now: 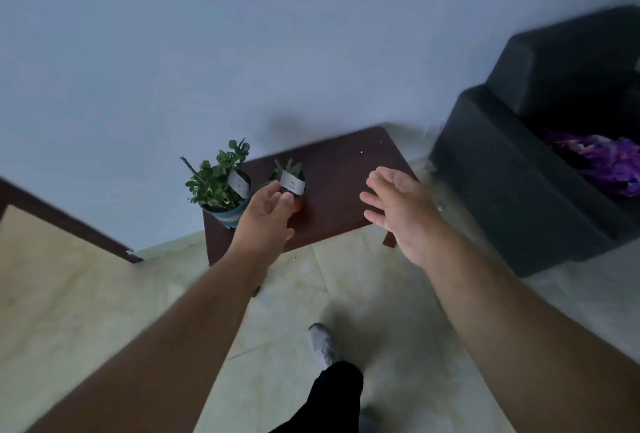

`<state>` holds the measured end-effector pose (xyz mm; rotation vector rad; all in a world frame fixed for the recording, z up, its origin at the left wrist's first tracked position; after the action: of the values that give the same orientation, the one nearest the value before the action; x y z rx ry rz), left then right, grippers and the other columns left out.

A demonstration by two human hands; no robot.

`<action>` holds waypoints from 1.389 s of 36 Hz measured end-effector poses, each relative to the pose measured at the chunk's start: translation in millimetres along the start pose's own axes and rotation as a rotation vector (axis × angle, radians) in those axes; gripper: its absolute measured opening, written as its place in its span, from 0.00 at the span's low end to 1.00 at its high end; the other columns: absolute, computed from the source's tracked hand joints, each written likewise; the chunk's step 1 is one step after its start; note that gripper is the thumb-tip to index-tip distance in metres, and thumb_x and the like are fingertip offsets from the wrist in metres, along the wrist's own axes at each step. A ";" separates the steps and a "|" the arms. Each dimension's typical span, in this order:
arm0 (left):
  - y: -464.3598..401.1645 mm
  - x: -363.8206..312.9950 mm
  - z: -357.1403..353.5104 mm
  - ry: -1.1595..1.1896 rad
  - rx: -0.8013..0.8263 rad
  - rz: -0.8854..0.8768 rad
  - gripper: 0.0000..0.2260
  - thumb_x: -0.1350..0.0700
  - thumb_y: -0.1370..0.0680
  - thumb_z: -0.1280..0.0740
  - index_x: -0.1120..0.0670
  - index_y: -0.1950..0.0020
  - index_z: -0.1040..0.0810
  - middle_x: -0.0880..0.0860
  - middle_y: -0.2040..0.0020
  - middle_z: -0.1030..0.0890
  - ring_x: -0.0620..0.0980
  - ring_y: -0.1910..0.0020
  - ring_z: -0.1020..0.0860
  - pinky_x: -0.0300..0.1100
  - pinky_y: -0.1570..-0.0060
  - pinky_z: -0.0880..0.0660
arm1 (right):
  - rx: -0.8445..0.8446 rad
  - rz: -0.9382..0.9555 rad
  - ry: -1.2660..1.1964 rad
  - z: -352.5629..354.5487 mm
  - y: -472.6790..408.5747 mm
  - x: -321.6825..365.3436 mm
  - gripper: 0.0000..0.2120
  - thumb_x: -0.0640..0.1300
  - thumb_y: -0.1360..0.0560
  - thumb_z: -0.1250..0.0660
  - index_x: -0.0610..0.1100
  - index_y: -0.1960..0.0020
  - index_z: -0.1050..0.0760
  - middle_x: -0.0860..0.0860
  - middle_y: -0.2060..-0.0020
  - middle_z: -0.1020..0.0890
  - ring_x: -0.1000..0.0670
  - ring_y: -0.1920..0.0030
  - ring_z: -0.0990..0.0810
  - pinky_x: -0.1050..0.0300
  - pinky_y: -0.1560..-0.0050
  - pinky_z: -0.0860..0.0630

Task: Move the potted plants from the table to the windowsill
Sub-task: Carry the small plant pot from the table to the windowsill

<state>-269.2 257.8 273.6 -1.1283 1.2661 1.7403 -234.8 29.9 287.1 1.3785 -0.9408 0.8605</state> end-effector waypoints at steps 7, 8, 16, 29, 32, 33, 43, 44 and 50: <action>-86.3 35.4 3.5 0.101 -0.083 0.136 0.22 0.49 0.18 0.38 0.47 0.24 0.34 0.48 0.34 0.25 0.46 0.40 0.22 0.50 0.41 0.21 | 0.066 -0.076 0.127 -34.8 -91.9 -3.1 0.24 0.50 0.18 0.36 0.44 0.25 0.33 0.51 0.34 0.24 0.52 0.40 0.19 0.48 0.37 0.21; -97.2 40.9 2.6 0.109 -0.091 0.158 0.22 0.49 0.18 0.38 0.48 0.24 0.34 0.49 0.33 0.25 0.46 0.40 0.22 0.50 0.41 0.21 | 0.074 -0.094 0.138 -39.2 -104.5 -5.3 0.24 0.50 0.18 0.36 0.44 0.25 0.32 0.51 0.34 0.23 0.52 0.40 0.19 0.47 0.37 0.21; -168.9 68.4 -2.0 0.107 -0.142 0.267 0.21 0.49 0.18 0.37 0.48 0.25 0.33 0.51 0.32 0.25 0.47 0.40 0.23 0.49 0.43 0.21 | 0.146 -0.168 0.213 -64.8 -190.5 -22.2 0.25 0.50 0.18 0.36 0.44 0.24 0.34 0.53 0.36 0.24 0.51 0.39 0.19 0.46 0.36 0.22; -266.5 141.9 -9.0 -0.003 -0.267 0.398 0.26 0.44 0.20 0.37 0.47 0.23 0.37 0.48 0.29 0.27 0.48 0.38 0.24 0.53 0.37 0.24 | 0.269 -0.306 0.331 -95.0 -324.6 -96.4 0.23 0.49 0.18 0.36 0.42 0.25 0.32 0.50 0.35 0.23 0.52 0.42 0.19 0.47 0.38 0.22; -285.9 163.3 -8.8 -0.071 -0.323 0.444 0.28 0.41 0.22 0.36 0.46 0.23 0.36 0.48 0.28 0.27 0.50 0.34 0.25 0.51 0.33 0.28 | 0.316 -0.355 0.368 -104.0 -350.7 -121.6 0.24 0.49 0.18 0.36 0.43 0.25 0.32 0.56 0.44 0.22 0.52 0.42 0.20 0.49 0.38 0.21; -291.5 171.8 -9.0 -0.097 -0.340 0.461 0.28 0.42 0.22 0.37 0.46 0.23 0.36 0.47 0.28 0.28 0.50 0.34 0.26 0.48 0.34 0.29 | 0.330 -0.370 0.389 -106.7 -358.5 -132.2 0.23 0.49 0.18 0.37 0.43 0.25 0.32 0.59 0.47 0.23 0.53 0.42 0.20 0.49 0.38 0.21; -339.6 216.6 -12.5 -0.150 -0.367 0.533 0.26 0.41 0.21 0.40 0.49 0.25 0.33 0.52 0.36 0.22 0.61 0.41 0.21 0.52 0.41 0.24 | 0.441 -0.401 0.557 -138.2 -404.5 -201.1 0.27 0.54 0.22 0.40 0.48 0.24 0.32 0.50 0.30 0.25 0.49 0.33 0.23 0.42 0.31 0.27; -344.2 217.4 -13.3 -0.143 -0.357 0.522 0.22 0.42 0.20 0.40 0.49 0.29 0.29 0.54 0.40 0.20 0.60 0.47 0.20 0.50 0.48 0.24 | 0.444 -0.395 0.572 -140.6 -408.1 -204.0 0.28 0.56 0.24 0.40 0.49 0.26 0.31 0.51 0.31 0.24 0.48 0.33 0.24 0.41 0.31 0.27; -350.8 219.9 -16.5 -0.094 -0.351 0.551 0.20 0.42 0.21 0.40 0.46 0.31 0.26 0.52 0.39 0.19 0.60 0.41 0.21 0.58 0.43 0.24 | 0.437 -0.372 0.568 -145.9 -412.4 -198.3 0.14 0.49 0.19 0.41 0.44 0.44 0.21 0.40 0.42 0.19 0.39 0.40 0.20 0.34 0.39 0.22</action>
<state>-35.2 349.6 -55.7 -0.9152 1.3274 2.4708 69.4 173.7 -55.6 1.4890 -0.0524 1.1214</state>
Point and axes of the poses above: each hand's wrist, its own y-axis away from the middle knuckle, its own z-axis out of the back of the hand, x = y × z, the point moved 8 cm from there along -y, towards the middle knuckle
